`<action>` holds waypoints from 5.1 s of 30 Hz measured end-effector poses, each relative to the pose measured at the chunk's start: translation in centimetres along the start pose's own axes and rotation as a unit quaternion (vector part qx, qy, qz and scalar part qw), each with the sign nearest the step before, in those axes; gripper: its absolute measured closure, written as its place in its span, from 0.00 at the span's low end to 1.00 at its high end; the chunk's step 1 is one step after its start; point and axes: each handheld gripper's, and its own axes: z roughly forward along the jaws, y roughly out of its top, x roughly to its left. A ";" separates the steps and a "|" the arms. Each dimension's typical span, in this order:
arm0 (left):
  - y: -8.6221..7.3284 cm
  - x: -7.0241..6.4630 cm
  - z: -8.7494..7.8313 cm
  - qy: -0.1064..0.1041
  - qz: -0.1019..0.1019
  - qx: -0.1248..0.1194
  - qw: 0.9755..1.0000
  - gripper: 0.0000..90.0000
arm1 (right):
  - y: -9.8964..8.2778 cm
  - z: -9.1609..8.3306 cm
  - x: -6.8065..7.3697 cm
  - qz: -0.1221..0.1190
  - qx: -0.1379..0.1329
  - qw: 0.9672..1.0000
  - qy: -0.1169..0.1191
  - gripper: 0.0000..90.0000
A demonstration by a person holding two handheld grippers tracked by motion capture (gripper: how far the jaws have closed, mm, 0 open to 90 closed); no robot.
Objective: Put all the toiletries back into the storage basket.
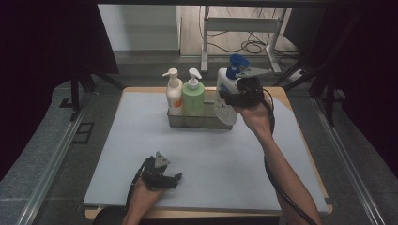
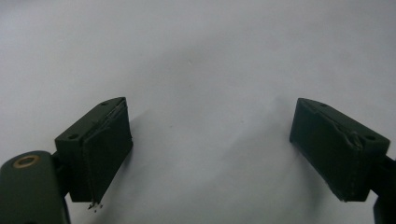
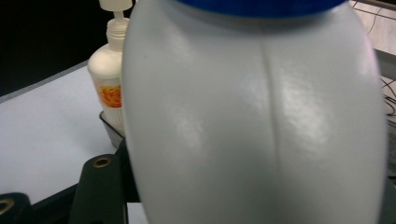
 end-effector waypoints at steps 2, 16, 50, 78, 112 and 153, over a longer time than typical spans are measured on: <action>0.0 0.0 0.0 0.000 -0.001 0.000 1.000 0.13 | 0.2 0.3 -0.1 0.002 0.001 1.000 -0.003 0.42; 0.0 0.0 0.0 0.000 -0.001 -0.001 1.000 0.13 | 0.6 2.4 -1.0 0.021 -0.003 0.999 -0.024 0.42; 0.0 0.0 0.0 0.000 0.001 0.003 1.000 0.13 | -1.1 8.5 -2.1 0.044 0.020 0.998 -0.043 0.42; 0.0 0.0 0.0 0.000 0.002 0.002 1.000 0.13 | -3.7 10.8 -1.1 0.052 0.064 0.996 -0.029 0.42; 0.0 0.0 0.0 0.000 0.000 0.000 1.000 0.13 | -3.9 10.9 -1.6 0.064 0.060 0.996 -0.003 0.17; 0.0 0.0 0.0 0.000 -0.001 0.000 1.000 0.13 | -8.7 5.8 -4.0 0.046 0.098 0.994 0.027 0.58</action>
